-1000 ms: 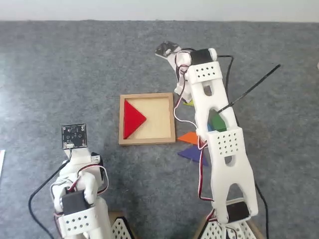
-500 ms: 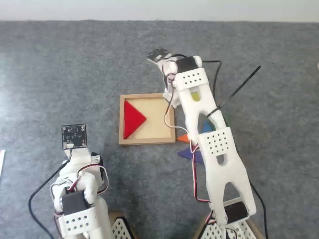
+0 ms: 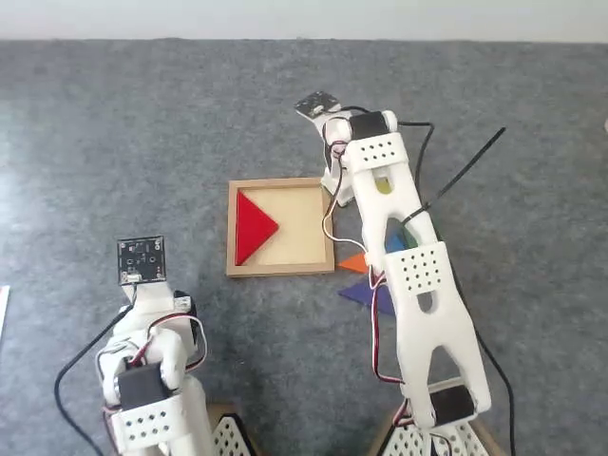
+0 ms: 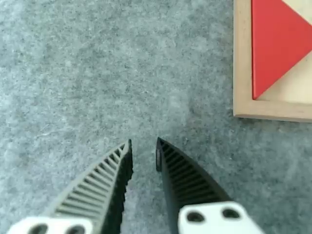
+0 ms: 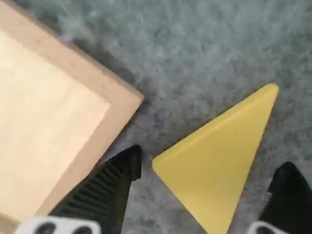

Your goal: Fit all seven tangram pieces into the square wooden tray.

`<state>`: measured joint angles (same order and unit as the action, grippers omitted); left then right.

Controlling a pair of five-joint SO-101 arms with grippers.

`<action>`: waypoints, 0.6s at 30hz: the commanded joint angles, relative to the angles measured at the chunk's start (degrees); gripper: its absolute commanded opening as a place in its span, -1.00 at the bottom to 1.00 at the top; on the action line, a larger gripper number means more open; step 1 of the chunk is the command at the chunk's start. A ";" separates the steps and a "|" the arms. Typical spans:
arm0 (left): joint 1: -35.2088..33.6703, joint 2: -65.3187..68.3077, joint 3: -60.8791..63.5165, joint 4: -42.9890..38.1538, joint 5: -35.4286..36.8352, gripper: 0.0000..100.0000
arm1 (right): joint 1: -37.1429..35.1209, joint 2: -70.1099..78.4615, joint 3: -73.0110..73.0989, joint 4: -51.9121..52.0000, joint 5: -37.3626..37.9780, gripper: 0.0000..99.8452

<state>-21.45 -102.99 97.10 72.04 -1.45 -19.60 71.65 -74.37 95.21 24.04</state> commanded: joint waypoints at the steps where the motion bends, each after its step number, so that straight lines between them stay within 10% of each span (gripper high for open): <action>1: -0.44 -1.05 -0.66 0.18 -0.09 -0.84 | 1.89 1.10 0.44 -3.21 5.27 -0.38; 18: -0.44 -1.05 -0.66 0.18 -0.09 -0.84 | 5.41 2.59 -1.32 -1.45 -2.64 -0.28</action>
<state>-21.45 -102.99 97.10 72.04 -1.45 -18.20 73.32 -73.67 91.34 20.26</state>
